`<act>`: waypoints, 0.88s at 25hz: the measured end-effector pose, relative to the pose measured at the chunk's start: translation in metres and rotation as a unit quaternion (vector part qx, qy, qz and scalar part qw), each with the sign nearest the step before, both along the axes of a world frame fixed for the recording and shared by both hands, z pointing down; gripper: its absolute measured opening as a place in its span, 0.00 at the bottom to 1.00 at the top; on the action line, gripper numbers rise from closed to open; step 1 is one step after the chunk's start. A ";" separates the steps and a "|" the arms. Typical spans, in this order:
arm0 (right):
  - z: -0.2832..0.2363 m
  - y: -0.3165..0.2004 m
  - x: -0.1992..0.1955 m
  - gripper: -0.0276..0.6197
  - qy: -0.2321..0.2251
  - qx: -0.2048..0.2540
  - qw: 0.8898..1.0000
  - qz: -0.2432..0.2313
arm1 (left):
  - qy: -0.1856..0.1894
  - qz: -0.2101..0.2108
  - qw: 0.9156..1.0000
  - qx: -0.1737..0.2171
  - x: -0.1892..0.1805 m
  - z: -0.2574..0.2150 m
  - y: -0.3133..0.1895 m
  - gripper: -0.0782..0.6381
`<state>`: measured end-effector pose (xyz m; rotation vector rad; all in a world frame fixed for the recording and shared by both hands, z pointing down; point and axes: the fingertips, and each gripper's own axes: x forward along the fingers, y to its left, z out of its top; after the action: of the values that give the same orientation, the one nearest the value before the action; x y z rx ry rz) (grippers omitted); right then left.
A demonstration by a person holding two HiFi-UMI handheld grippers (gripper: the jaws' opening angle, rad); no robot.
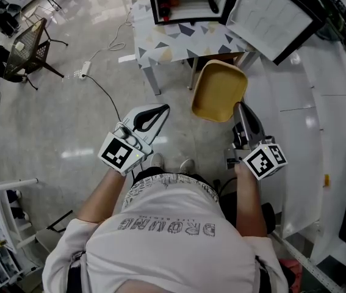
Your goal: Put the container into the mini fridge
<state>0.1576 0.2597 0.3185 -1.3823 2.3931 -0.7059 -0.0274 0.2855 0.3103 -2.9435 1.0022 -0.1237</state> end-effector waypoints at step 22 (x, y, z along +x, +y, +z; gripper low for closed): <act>0.014 -0.012 0.053 0.06 -0.005 0.000 1.000 0.002 | -0.011 0.009 1.000 0.003 0.054 0.010 -0.017 0.12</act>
<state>0.2108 0.2477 0.3329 -1.3813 2.3814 -0.7111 0.0262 0.2687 0.3200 -2.9379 0.9726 -0.1513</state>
